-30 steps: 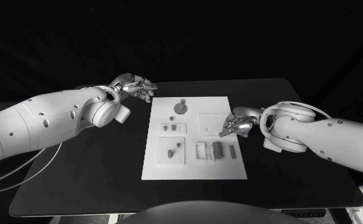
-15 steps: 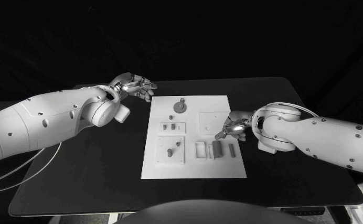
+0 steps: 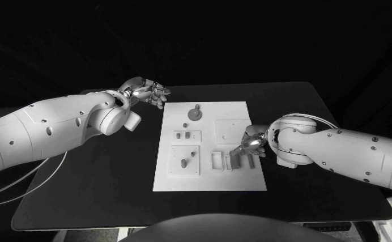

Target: Assemble the parts on the task board

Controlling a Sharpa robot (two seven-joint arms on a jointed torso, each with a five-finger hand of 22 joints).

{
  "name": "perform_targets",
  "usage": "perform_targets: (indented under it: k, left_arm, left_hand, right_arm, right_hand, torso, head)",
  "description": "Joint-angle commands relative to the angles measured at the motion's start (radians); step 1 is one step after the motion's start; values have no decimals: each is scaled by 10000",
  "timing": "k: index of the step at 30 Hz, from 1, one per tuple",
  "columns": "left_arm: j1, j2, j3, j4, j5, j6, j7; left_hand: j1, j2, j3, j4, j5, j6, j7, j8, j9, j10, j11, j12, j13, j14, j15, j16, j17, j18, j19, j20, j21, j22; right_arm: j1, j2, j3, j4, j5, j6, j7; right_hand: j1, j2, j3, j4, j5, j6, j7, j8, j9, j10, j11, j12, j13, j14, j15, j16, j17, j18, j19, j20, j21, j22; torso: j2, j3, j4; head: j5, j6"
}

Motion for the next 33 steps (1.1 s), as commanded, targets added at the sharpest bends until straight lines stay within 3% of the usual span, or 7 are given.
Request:
perform_targets:
  k: [1, 14, 29, 33]
  left_arm:
    - [9, 7, 7, 34, 4, 175, 46]
    - [9, 5, 7, 49, 4, 183, 37]
    - [10, -16, 6, 85, 4, 279, -45]
    - [10, -28, 6, 94, 4, 293, -68]
  left_hand:
    - [-101, 25, 14, 74, 34, 3, 27, 67, -17, -61, 36, -44, 16, -87, -15, 63, -18, 194, 20, 28, -47, 5]
    - [-136, 12, 0, 119, 34, -11, 31, 73, -34, -77, 43, -55, 16, -108, -8, 62, -26, 192, 5, 33, -63, 6]
    - [-205, -4, -23, 214, 34, -30, 38, 86, -61, -91, 50, -68, 19, -132, 0, 67, -37, 192, -9, 40, -85, 11]
    - [-211, -6, -24, 223, 33, -32, 38, 88, -64, -93, 51, -69, 19, -135, 1, 68, -38, 193, -10, 40, -87, 11]
  right_arm:
    - [-44, 83, 0, -75, -223, 464, -124]
    - [-361, 514, -5, -496, -352, 666, -106]
    - [-484, 836, -11, -888, -350, 595, -130]
    - [-488, 894, -12, -932, -357, 624, -190]
  right_hand:
    - [-94, 2, 4, 74, -79, -5, -7, -44, -9, 65, 6, -29, -6, 15, -33, 46, 16, 95, -1, -95, -28, 18]
    - [-144, -5, 49, 128, -136, 30, -21, -31, -5, 66, -7, -27, -2, 5, -42, 53, 24, 95, -14, -101, -30, 30]
    - [-200, -11, 63, 168, -162, 45, -27, -28, -3, 63, -13, -27, 2, -5, -46, 58, 30, 95, -28, -101, -32, 38]
    - [-122, 89, 108, 86, -154, 56, -32, -24, 2, 61, -19, -21, 11, -12, -53, 71, 41, 95, -38, -109, -20, 60]
  torso:
    - [2, 3, -2]
    - [-1, -2, 1]
    - [3, -3, 2]
    - [3, -6, 3]
  head:
    - [18, -32]
    - [56, -84]
    - [88, -145]
    - [89, -165]
